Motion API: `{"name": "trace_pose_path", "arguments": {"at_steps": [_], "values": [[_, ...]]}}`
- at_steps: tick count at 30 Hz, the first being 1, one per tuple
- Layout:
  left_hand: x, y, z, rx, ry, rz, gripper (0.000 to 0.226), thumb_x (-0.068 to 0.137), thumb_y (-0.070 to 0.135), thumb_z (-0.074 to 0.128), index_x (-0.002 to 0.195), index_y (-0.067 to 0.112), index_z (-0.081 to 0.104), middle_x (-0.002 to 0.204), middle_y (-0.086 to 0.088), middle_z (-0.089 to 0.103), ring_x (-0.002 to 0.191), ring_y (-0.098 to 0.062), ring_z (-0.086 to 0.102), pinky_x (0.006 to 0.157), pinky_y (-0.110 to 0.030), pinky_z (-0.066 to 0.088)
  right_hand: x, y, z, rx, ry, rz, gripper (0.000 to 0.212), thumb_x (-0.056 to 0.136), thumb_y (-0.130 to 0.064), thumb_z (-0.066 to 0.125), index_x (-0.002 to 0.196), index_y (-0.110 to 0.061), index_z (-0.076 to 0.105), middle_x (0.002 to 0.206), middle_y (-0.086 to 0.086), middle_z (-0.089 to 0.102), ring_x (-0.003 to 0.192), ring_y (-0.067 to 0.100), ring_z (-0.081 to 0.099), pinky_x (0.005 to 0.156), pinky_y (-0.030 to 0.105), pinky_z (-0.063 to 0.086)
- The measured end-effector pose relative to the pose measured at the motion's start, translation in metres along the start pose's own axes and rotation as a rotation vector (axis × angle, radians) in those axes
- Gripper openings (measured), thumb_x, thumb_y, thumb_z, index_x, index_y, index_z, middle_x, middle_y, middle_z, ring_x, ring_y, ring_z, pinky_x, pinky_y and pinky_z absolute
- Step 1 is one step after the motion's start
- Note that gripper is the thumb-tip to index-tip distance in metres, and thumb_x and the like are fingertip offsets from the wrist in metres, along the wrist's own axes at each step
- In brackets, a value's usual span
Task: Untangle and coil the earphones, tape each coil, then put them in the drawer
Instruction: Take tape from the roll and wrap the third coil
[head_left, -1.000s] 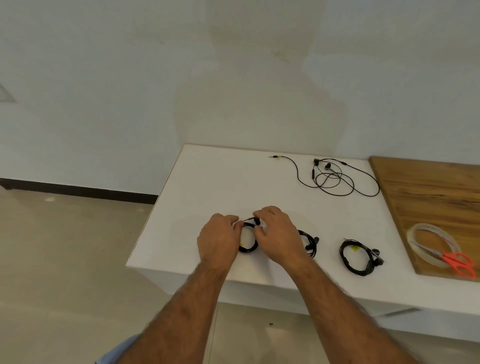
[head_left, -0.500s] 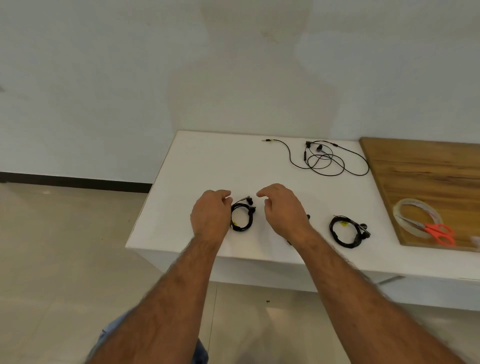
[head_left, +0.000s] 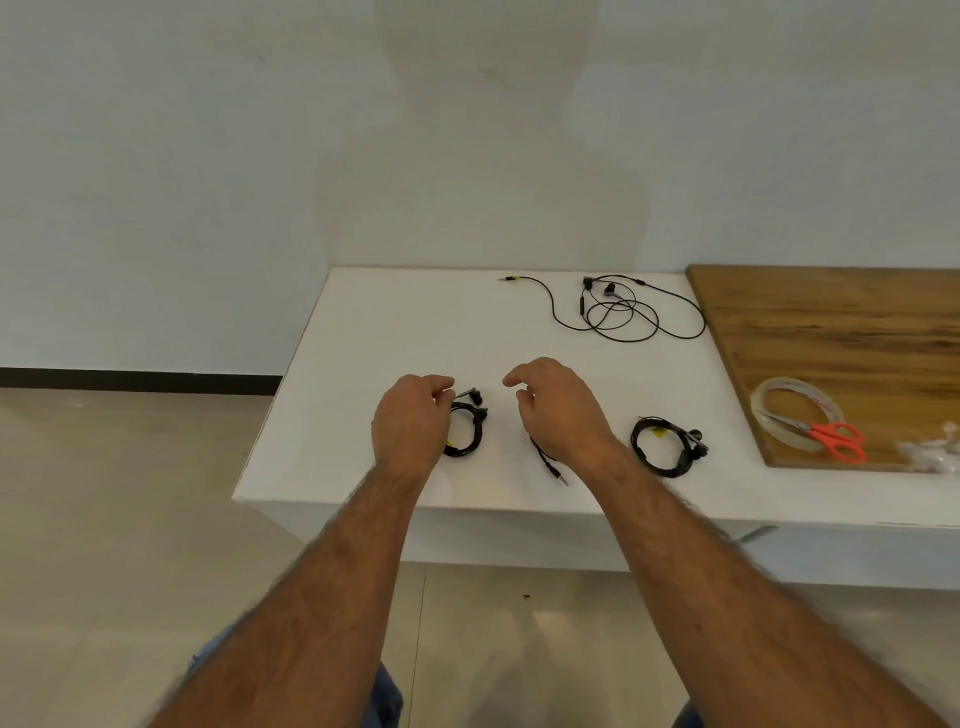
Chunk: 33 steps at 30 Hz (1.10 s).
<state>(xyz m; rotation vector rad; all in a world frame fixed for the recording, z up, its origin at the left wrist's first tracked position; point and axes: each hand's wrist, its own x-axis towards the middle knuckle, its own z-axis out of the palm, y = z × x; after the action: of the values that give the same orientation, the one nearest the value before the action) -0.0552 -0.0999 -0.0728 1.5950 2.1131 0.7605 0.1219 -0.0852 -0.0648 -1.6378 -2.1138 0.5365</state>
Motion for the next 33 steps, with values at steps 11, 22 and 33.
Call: {"name": "trace_pose_path", "arguments": {"at_steps": [11, 22, 33], "values": [[-0.029, 0.058, 0.014, 0.103, -0.051, 0.310, 0.028, 0.097, 0.031, 0.053, 0.121, 0.026, 0.066, 0.116, 0.002, 0.065, 0.103, -0.016, 0.061, 0.088, -0.030, 0.048, -0.018, 0.020, -0.046, 0.038, 0.055, 0.098, 0.025, 0.095, -0.018, 0.053, 0.116, -0.022, 0.066, 0.120, -0.001, 0.061, 0.107, 0.017, 0.058, 0.094, 0.035, 0.048], [-0.070, 0.163, 0.080, -0.029, -0.248, 0.380, 0.026, 0.094, 0.031, 0.058, 0.116, 0.022, 0.068, 0.110, 0.007, 0.069, 0.102, -0.012, 0.062, 0.086, -0.025, 0.045, -0.089, 0.154, -0.180, -0.240, 0.159, 0.423, 0.023, 0.087, -0.013, 0.056, 0.101, -0.021, 0.073, 0.100, 0.002, 0.072, 0.091, 0.022, 0.065, 0.076, 0.034, 0.054], [-0.077, 0.233, 0.168, -0.031, -0.479, 0.282, 0.043, 0.084, 0.023, 0.070, 0.125, 0.013, 0.061, 0.109, -0.002, 0.069, 0.105, -0.021, 0.062, 0.093, -0.033, 0.049, -0.108, 0.225, -0.195, -0.209, -0.021, 0.400, 0.026, 0.082, -0.031, 0.076, 0.106, -0.029, 0.068, 0.100, -0.009, 0.068, 0.085, 0.010, 0.060, 0.065, 0.025, 0.049]]}}
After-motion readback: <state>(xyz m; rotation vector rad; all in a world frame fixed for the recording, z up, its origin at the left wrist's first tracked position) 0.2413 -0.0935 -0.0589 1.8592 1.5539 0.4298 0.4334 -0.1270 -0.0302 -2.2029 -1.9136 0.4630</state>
